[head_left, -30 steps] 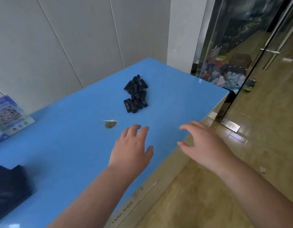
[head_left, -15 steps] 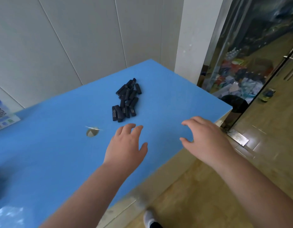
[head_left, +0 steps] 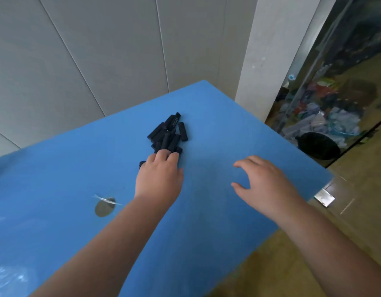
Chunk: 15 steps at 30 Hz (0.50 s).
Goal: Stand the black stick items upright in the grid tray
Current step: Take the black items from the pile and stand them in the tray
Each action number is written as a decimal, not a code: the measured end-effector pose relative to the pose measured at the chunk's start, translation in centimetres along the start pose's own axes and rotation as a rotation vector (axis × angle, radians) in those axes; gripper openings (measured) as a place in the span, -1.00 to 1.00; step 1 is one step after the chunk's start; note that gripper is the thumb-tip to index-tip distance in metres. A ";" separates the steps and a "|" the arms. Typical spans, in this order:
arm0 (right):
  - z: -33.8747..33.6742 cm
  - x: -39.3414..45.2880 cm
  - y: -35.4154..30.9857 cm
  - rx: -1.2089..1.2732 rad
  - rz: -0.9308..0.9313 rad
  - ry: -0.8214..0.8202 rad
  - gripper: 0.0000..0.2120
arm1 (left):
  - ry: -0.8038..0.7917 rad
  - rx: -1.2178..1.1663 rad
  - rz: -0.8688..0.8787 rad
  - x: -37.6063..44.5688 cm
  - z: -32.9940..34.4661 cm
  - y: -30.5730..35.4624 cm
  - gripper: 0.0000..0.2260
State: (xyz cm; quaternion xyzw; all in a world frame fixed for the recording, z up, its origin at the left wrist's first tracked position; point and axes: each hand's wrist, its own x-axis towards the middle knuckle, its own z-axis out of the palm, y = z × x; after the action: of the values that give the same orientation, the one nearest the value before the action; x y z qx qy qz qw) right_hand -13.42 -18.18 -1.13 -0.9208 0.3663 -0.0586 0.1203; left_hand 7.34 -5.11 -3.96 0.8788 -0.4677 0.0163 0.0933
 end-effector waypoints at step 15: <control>2.2 9.7 0.8 0.066 -0.267 -0.179 -0.59 | -0.162 0.103 -0.279 5.7 0.8 -0.5 -0.91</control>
State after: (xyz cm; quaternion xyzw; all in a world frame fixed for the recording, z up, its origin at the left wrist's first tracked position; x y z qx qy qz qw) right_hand -6.51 -24.98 -3.25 -0.9584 0.2266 -0.0035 0.1738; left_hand 10.89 -9.67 -4.20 0.9373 -0.3457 -0.0437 0.0114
